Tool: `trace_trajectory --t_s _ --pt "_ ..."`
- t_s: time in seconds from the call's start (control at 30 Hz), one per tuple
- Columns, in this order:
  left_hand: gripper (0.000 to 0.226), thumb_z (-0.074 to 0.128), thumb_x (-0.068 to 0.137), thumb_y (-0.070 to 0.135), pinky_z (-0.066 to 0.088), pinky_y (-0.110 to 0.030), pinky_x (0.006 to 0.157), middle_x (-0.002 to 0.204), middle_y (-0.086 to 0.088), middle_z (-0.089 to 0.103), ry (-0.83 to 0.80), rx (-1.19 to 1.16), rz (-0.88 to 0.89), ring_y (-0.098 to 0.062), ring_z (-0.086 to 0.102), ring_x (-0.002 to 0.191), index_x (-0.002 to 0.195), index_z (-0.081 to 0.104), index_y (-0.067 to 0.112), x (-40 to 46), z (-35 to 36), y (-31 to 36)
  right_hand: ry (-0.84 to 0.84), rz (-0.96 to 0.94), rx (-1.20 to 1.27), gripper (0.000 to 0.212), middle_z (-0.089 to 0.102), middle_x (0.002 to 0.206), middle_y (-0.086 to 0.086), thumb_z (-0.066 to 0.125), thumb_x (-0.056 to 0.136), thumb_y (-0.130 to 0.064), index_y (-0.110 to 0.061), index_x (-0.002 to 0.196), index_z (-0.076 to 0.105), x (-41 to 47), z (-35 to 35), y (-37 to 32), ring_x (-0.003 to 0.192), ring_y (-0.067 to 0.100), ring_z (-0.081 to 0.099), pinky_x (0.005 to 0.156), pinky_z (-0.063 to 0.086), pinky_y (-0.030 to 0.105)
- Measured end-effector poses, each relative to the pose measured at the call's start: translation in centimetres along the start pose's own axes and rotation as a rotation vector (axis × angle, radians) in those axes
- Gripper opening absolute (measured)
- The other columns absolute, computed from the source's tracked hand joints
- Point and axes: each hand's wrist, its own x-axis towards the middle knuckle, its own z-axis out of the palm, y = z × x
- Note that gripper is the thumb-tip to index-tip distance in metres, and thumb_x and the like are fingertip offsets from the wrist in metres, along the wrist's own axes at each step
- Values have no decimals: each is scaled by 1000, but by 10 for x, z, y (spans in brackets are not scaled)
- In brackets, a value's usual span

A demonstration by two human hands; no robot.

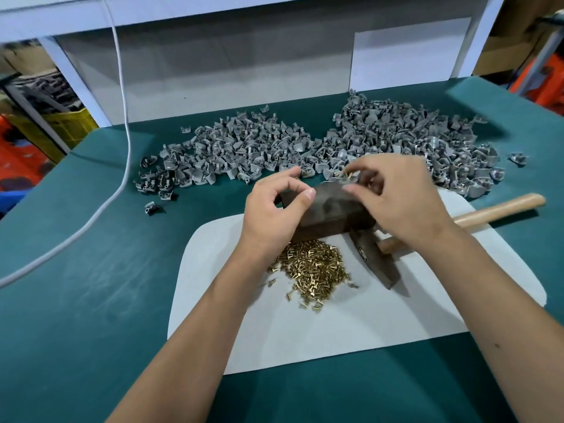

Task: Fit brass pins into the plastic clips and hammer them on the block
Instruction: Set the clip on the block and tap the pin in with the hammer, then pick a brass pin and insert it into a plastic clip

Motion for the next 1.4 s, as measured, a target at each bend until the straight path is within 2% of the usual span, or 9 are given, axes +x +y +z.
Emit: trace_trajectory --t_s 0.1,0.17,0.3,0.37,0.67,0.87,1.1,1.3,1.4 --pt "16 72 93 20 44 -5 93 130 8 67 103 -39 -37 0 57 123 79 73 26 0 0 0 105 224 -57 40 72 84 -4 75 91 -35 -22 126 62 -2 -3 16 69 12 62 80 52 29" --pt "14 71 94 23 39 4 83 129 7 67 144 -21 -32 2 57 120 80 74 27 2 -1 -1 70 296 -33 28 74 83 5 66 98 -32 -19 122 61 -3 -2 20 74 22 67 82 57 36" --pt "20 65 90 36 45 -34 110 126 9 68 142 -22 -30 1 59 121 90 78 20 3 0 -6 3 327 23 26 73 87 11 56 103 -27 -18 127 57 -6 0 11 84 28 71 83 58 45" --pt "25 64 88 38 45 -44 111 125 9 69 145 -52 -42 -2 60 121 92 79 18 3 0 -4 5 330 26 27 72 87 12 54 104 -29 -19 129 54 -8 -2 7 84 29 70 81 58 47" --pt "29 62 88 38 51 -48 105 118 5 72 160 -99 -65 -8 66 108 95 78 15 5 0 -5 -47 349 23 25 70 80 11 52 104 -30 -21 127 51 -13 -8 6 70 25 69 71 58 46" --pt "20 61 94 30 58 -47 93 87 4 74 514 -145 -220 -22 70 93 85 75 18 14 -18 -18 46 243 -154 11 73 84 5 66 96 -29 -23 105 68 9 -6 -8 78 29 68 81 60 43" --pt "16 64 94 21 57 -46 94 84 5 70 690 -225 -389 -19 66 86 79 69 20 22 -29 -28 -416 12 -263 10 72 90 -3 76 88 -21 -30 91 75 85 40 -42 88 21 69 86 58 35" --pt "13 64 93 16 58 -44 92 88 7 72 695 -222 -408 -20 68 91 86 74 20 22 -31 -26 -610 91 -315 20 72 94 8 88 80 -19 -14 96 77 118 82 -54 51 19 66 53 57 29" --pt "14 64 94 15 59 -44 91 89 9 72 691 -241 -416 -16 68 89 87 75 19 22 -32 -24 -639 61 -242 18 73 94 10 86 81 -8 -13 94 76 121 95 -60 56 20 69 56 59 30"
